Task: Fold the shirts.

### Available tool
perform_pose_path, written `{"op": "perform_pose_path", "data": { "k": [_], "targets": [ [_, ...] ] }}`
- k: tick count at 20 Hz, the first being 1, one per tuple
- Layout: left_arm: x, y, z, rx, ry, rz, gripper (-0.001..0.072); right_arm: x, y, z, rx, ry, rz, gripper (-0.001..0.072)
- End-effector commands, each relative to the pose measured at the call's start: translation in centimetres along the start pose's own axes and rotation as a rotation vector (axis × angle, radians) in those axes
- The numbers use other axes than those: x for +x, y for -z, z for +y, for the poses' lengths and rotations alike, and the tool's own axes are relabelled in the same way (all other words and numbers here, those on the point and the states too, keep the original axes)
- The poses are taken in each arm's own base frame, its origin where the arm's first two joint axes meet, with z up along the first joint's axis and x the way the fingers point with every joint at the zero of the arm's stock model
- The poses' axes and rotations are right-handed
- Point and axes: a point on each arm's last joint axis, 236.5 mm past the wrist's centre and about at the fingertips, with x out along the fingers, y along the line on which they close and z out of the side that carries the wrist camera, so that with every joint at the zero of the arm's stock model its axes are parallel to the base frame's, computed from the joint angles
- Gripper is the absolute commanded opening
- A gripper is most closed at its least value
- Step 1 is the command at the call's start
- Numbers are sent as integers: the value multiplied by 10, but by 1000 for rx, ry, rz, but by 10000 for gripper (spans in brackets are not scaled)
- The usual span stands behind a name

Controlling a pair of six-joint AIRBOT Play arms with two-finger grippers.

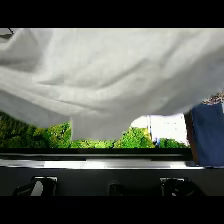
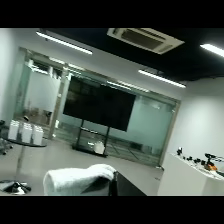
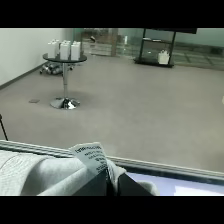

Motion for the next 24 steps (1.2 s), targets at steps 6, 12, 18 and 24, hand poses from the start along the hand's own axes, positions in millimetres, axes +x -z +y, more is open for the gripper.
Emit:
{"op": "perform_pose_path", "data": {
  "k": [6,12,18,24],
  "targets": [
    [54,153,106,3,-181,440,24,31,212,-11,-61,212,828,64],
    [69,471,172,-213,-195,1116,25,183,402,50,591,-9,1004,64],
    [56,620,147,-480,-163,1358,27,253,469,21,930,37,908,65],
    [36,615,126,-525,-93,1492,635,252,478,8,893,25,946,437]
  ]
}}
